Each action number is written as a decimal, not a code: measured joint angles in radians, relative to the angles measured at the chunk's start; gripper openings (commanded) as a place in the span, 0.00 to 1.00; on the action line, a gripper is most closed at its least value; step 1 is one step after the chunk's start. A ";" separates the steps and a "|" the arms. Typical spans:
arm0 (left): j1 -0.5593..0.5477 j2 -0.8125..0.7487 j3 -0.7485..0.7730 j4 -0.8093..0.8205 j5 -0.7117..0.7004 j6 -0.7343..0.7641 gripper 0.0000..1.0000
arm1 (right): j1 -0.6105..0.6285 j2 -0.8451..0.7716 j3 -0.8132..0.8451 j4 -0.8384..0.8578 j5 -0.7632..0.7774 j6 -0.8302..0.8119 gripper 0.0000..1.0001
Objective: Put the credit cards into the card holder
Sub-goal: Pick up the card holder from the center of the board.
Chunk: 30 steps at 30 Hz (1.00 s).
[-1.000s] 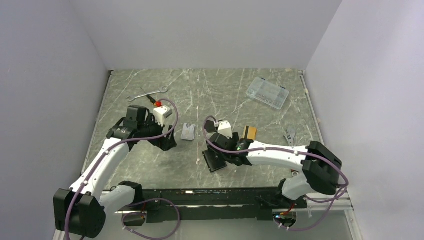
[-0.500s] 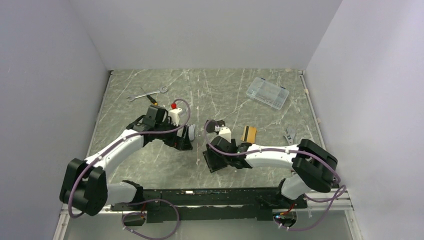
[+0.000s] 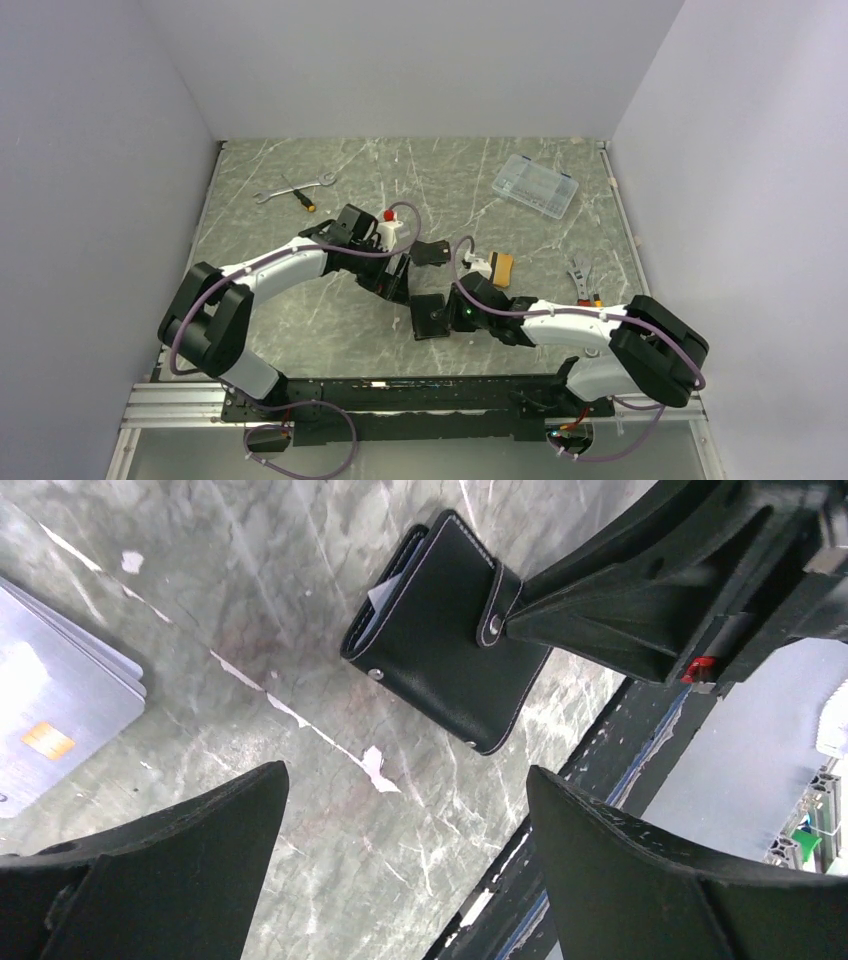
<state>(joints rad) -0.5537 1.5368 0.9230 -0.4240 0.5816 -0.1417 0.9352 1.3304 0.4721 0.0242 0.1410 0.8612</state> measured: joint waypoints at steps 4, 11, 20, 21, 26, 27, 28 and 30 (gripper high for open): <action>0.000 -0.016 -0.002 0.035 0.013 0.002 0.99 | -0.042 -0.030 -0.053 0.070 -0.073 0.022 0.00; 0.000 -0.087 -0.079 0.077 0.053 0.018 0.99 | -0.100 -0.075 -0.108 0.138 -0.200 0.016 0.00; 0.012 -0.100 -0.085 0.116 0.130 0.000 0.99 | -0.119 -0.215 -0.119 0.161 -0.273 0.002 0.00; 0.014 -0.100 -0.086 0.119 0.137 -0.002 0.99 | -0.119 -0.232 -0.124 0.162 -0.274 0.002 0.00; 0.023 -0.100 -0.104 0.138 0.170 -0.013 0.99 | -0.129 -0.332 -0.143 0.153 -0.278 0.002 0.00; 0.024 -0.100 -0.109 0.139 0.177 -0.014 0.99 | -0.130 -0.346 -0.143 0.153 -0.278 0.002 0.00; 0.026 -0.100 -0.112 0.140 0.184 -0.016 1.00 | -0.134 -0.363 -0.143 0.153 -0.278 0.001 0.00; 0.027 -0.100 -0.116 0.146 0.198 -0.023 0.99 | -0.138 -0.397 -0.143 0.153 -0.280 0.000 0.00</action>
<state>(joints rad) -0.5262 1.4372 0.8070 -0.2783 0.7799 -0.1642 0.7975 0.9337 0.3286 0.1776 -0.1394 0.8608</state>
